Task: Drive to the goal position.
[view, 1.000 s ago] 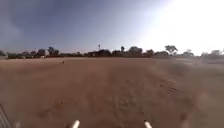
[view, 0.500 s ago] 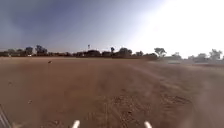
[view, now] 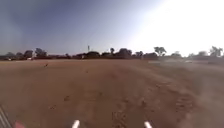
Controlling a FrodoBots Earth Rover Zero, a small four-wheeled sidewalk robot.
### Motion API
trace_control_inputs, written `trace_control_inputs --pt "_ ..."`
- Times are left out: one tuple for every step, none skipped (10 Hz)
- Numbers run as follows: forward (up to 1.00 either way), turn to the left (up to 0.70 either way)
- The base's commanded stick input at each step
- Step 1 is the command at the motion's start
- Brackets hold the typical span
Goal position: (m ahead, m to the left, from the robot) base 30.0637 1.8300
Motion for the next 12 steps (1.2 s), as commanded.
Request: trace_control_inputs --pt "1.00 0.00" --pt "1.00 0.01" --pt "1.00 0.02" --pt "1.00 0.03" --pt "1.00 0.03" --pt "1.00 0.03" --pt "1.00 0.04" --pt "1.00 0.03" --pt "1.00 0.03" --pt "1.00 0.03" --pt "1.00 0.03" --pt "1.00 0.03"
